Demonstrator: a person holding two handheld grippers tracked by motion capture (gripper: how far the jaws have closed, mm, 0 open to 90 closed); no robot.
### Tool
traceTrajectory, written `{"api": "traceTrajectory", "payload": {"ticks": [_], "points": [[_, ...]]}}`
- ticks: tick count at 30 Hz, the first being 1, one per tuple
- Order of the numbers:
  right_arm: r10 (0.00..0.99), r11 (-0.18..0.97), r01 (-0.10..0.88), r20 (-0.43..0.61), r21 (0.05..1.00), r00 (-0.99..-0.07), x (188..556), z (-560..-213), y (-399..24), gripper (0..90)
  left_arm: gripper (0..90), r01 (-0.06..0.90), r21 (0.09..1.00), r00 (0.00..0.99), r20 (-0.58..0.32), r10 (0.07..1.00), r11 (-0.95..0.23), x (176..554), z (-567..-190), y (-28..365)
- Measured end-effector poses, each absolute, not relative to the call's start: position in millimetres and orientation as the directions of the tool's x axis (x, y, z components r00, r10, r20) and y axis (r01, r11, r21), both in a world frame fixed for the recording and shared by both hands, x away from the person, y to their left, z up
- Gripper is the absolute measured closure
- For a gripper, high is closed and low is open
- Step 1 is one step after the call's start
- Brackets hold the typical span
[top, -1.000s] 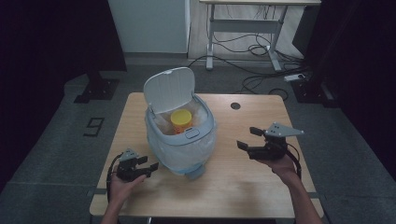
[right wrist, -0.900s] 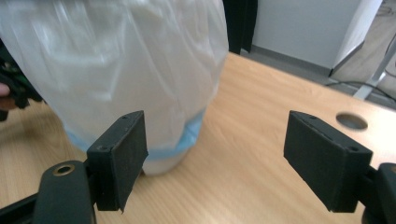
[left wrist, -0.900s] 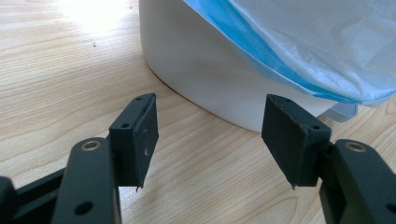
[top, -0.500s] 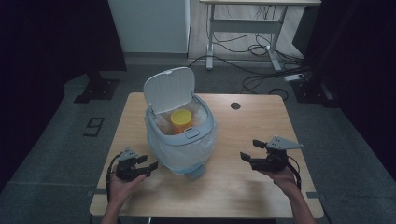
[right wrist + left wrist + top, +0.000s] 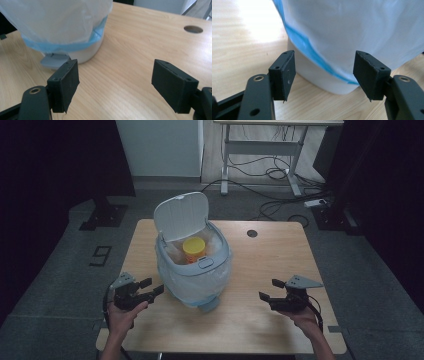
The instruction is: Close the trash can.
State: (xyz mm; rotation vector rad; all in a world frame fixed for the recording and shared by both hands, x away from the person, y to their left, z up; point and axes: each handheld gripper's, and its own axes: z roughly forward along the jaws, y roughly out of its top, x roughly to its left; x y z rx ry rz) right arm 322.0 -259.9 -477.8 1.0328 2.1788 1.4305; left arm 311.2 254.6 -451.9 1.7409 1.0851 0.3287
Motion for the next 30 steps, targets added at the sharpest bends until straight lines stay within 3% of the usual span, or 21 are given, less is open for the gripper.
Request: {"api": "traceTrajectory", "payload": {"ticks": [18,30], "points": [[0.735,0.241,0.448,0.139,0.861,-0.664,312,-505,-270,21.3,34.4,0.411,0.905,0.598,-0.175,0.782,-0.112,308,-387,257],[0.736,0.242,0.463,0.15,0.853,-0.66,311,-511,-271,21.3,34.4,0.386,0.917,0.618,-0.177,0.766,-0.1,314,-365,257]]}}
